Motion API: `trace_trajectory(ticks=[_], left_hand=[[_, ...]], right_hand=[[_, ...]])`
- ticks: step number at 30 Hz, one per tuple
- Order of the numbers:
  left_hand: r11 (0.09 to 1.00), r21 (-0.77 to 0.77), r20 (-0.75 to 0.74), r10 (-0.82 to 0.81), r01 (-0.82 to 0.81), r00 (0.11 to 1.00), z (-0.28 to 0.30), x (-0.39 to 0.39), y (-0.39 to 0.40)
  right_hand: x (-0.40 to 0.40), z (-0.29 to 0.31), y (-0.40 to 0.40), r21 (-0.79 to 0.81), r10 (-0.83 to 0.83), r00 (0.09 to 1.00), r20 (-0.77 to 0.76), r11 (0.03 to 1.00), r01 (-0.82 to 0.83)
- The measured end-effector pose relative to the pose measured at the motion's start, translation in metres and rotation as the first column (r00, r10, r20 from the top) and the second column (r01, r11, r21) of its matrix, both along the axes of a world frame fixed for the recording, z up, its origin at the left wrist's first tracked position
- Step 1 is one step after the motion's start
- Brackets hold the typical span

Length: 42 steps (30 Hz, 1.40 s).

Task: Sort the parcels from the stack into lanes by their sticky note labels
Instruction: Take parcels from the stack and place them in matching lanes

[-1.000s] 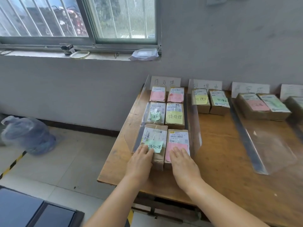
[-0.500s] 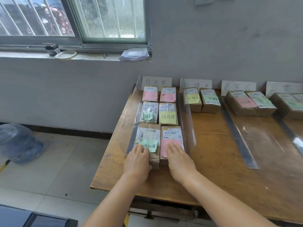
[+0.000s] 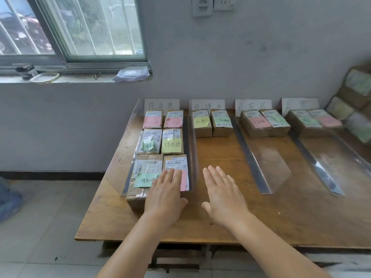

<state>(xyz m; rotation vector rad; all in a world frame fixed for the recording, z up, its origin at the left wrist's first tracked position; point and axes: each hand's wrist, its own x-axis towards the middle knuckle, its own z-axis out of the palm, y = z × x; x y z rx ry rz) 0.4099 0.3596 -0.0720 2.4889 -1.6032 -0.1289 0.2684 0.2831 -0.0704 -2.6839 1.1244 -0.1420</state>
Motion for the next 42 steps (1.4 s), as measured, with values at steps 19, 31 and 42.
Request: trace_trajectory(ticks=[19,31,42], left_hand=[[0.936,-0.178,-0.042,-0.317,0.305,0.948,0.029,-0.329,-0.097],[0.838,-0.221,0.015,-0.509,0.499,0.861,0.05,-0.454,-0.177],[0.789,-0.224,0.018,-0.584,0.573,0.812,0.056,-0.51,-0.32]], right_hand=[[-0.348,0.035,-0.062,-0.086,-0.273,0.958,0.082,0.956,0.28],[-0.483,0.053,-0.11,-0.036,-0.473,0.873,0.115,0.877,0.48],[-0.547,0.054,-0.231,-0.053,-0.575,0.814,0.076,0.813,0.579]])
